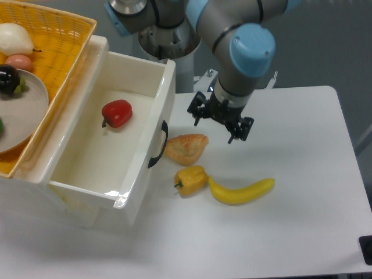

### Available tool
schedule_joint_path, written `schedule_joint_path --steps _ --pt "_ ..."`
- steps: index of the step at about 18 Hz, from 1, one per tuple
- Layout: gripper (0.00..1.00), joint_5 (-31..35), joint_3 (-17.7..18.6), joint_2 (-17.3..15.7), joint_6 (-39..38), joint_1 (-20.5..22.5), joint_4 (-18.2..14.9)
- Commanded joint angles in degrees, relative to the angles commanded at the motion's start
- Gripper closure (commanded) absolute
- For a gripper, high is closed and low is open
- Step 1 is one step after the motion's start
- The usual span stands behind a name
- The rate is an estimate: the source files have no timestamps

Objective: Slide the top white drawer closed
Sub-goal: 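Raise the gripper away from the open drawer and swing it outward, then lower the gripper beside the drawer front near its black handle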

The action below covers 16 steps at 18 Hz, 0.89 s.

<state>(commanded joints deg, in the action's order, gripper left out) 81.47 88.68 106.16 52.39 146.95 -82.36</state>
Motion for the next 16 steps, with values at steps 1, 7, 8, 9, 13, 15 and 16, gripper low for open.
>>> schedule_joint_path --steps 1,7,8,9,13,15,16 --pt "0.0 -0.09 -0.09 0.7 -0.7 0.0 0.27" --pt "0.0 -3.68 -0.62 4.75 -1.06 -0.53 1.67" --pt "0.0 -4.39 -0.62 5.1 -1.06 -0.53 1.76" --pt "0.0 -4.39 -0.62 5.45 -1.06 -0.79 1.85" --pt "0.0 -4.31 -1.49 7.56 -1.15 -2.46 1.76" --pt "0.0 -4.39 -1.41 7.65 -1.15 -2.64 1.76" --pt "0.0 -4.39 -1.23 7.83 -1.33 -2.64 1.76"
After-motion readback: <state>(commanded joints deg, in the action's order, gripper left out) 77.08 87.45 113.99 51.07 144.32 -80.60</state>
